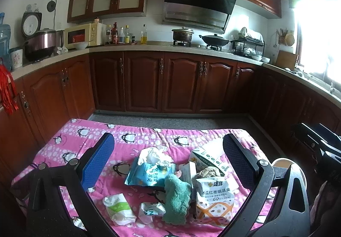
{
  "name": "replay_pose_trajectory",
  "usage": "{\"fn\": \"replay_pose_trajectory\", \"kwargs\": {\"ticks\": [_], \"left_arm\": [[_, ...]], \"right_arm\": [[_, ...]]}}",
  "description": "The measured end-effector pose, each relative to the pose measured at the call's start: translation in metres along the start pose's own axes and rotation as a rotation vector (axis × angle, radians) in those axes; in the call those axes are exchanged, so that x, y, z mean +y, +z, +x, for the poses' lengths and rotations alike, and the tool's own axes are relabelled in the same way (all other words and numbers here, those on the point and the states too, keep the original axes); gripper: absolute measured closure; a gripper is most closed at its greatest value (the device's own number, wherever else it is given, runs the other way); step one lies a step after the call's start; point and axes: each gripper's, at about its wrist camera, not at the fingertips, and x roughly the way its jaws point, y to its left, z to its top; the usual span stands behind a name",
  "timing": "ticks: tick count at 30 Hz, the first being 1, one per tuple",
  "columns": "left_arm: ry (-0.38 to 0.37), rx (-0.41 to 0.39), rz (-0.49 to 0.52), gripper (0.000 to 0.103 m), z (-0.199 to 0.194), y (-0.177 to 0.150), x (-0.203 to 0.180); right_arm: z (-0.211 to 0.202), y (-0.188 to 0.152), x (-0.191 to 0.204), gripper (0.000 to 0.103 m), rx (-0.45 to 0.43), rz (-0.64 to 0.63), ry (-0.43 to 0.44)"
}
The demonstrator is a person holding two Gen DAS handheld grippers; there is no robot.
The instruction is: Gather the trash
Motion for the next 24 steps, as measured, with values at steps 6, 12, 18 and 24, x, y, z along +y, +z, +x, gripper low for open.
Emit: {"fn": "replay_pose_trajectory", "kwargs": {"ticks": [6, 12, 18, 24], "left_arm": [[0.01, 0.01, -0.004, 0.001, 0.0017, -0.0036, -0.0011], [0.009, 0.01, -0.003, 0.001, 0.0036, -0.0057, 0.0013], [0.011, 0.009, -0.002, 0.001, 0.0038, -0.0075, 0.0008], [0.015, 0.012, -0.002, 0.001, 0.0063, -0.0089, 0.0031]], "right_arm": [[-0.0002, 0.0002, -0.0021, 0.005, 0.002, 0.003, -0.004], [0.0005, -0.0001, -0.0029, 0.005, 0.004, 0.005, -0.007], [0.0006, 0.0, -0.0045, 0.005, 0.006, 0.007, -0.011], [0.0021, -0.0008, -0.0063, 0.004, 0.012, 0.008, -0.013]]}}
